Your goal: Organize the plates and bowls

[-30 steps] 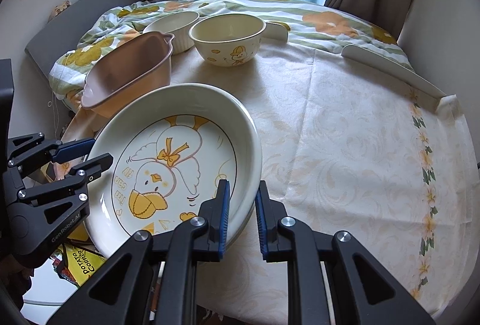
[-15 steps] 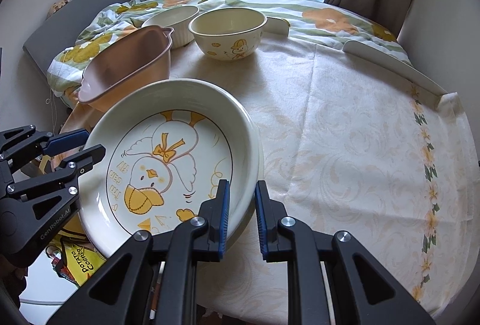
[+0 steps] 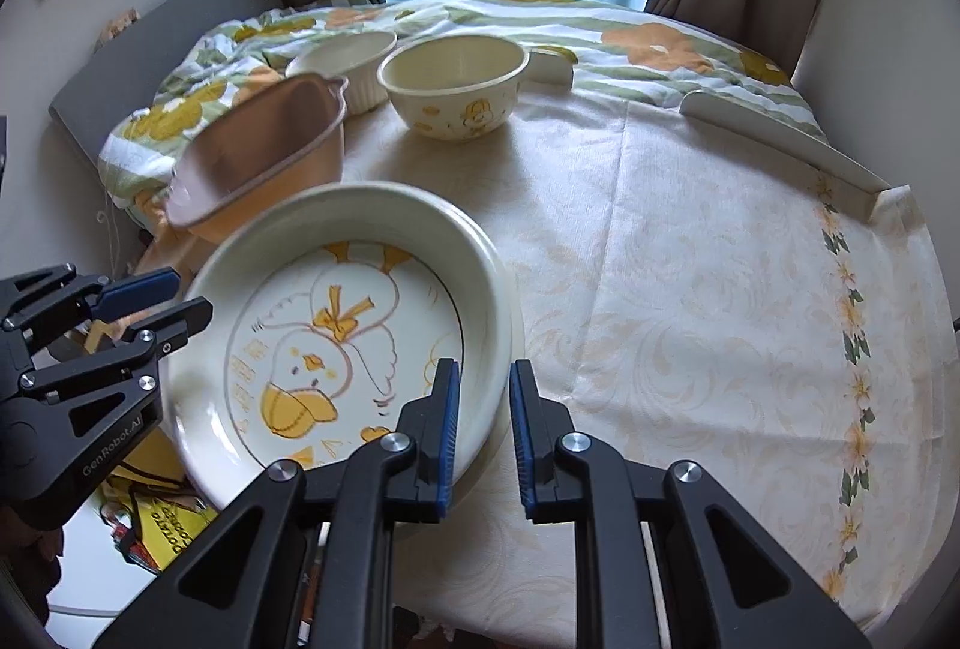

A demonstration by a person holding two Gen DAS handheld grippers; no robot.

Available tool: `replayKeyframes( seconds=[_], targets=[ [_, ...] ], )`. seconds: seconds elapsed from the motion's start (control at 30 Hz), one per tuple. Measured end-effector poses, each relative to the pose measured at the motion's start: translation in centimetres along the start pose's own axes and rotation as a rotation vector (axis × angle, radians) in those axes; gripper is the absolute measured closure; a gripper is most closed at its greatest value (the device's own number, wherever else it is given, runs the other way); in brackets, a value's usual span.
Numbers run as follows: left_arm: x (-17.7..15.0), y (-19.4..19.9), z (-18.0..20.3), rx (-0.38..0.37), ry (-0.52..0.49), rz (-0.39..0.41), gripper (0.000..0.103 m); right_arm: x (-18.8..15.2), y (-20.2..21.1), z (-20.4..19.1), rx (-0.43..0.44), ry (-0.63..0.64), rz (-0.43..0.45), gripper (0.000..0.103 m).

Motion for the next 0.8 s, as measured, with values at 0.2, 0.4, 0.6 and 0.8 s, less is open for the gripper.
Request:
replayKeyframes(
  seconds=[0.2, 0.4, 0.6, 0.8],
  targets=[
    [2.8, 3.6, -1.7, 0.013, 0.115, 0.073, 0.006, 2.1, 3.6, 1.3, 0.026, -0.032, 0.069, 0.014],
    [5.4, 7.0, -2.0, 0.022, 0.156, 0.167, 0.0, 4.1, 6.8, 2.8, 0.03, -0.006, 0.142, 0.001],
    [6.4, 8.8, -3.2, 0.053, 0.242, 0.189, 0.0, 6.7, 8.0, 3.2, 0.057, 0.049, 0.16, 0.001],
    [5.2, 8.6, -6.4, 0.094, 0.436, 0.145, 0.0, 10.6, 6.1, 1.0, 0.194, 0.128, 0.115, 0.001]
  ],
)
Point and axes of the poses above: each gripper's, at about its wrist camera, not at the fingertips, and y roughly against the way its jaws point, z to its right, x to its top, the point moved 9 cm from there along -y, roughly the way its jaws point, and after that the axes turned 6 degrees about z, right-handed, at the moved point
